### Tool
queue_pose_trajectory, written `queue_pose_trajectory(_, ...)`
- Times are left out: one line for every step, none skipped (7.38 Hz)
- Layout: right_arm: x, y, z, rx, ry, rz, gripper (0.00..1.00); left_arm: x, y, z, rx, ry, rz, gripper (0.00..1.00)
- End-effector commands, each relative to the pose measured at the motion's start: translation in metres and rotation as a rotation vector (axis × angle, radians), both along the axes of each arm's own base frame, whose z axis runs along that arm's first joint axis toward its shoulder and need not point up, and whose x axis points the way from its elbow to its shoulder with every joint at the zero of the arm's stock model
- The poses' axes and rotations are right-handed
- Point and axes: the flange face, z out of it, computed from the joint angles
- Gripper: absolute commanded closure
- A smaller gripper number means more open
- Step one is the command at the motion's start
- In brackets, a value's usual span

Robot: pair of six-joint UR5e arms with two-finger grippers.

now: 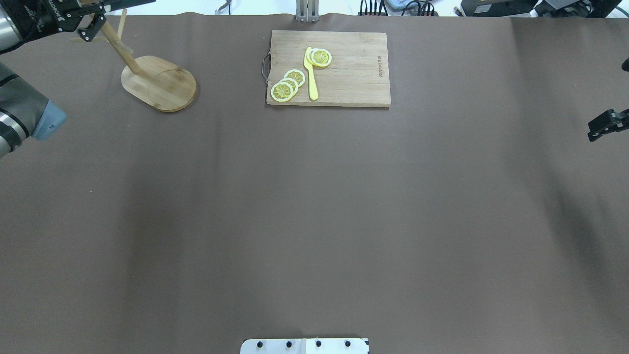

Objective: Hang cup on storage rack
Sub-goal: 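Hook the mug handle onto a peg of the wooden stand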

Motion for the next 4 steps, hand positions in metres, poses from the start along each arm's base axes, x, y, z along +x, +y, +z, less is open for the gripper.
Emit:
queue_pose_trajectory(-0.0006,-0.0004,-0.0026,0.005,-0.002,-0.001,0.0,0.0016,0.0015,0.0125,-0.011,-0.016,0.026,1.0)
queue_pose_trajectory(0.0002,-0.0005,-0.0026,0.005,-0.002,0.001,0.0,0.0016,0.0015,0.0126,-0.012,-0.015,0.026,1.0)
queue_pose_trajectory(-0.0001,-0.001,-0.0042,0.006,-0.004,0.001,0.0,0.0017,0.0013,0.0139,-0.015,-0.017,0.027,1.0)
queue_pose_trajectory(-0.0009,-0.0009,-0.0043,0.006,-0.004,0.0,0.0,0.0012,0.0024,0.0176,-0.021,-0.019,0.027,1.0)
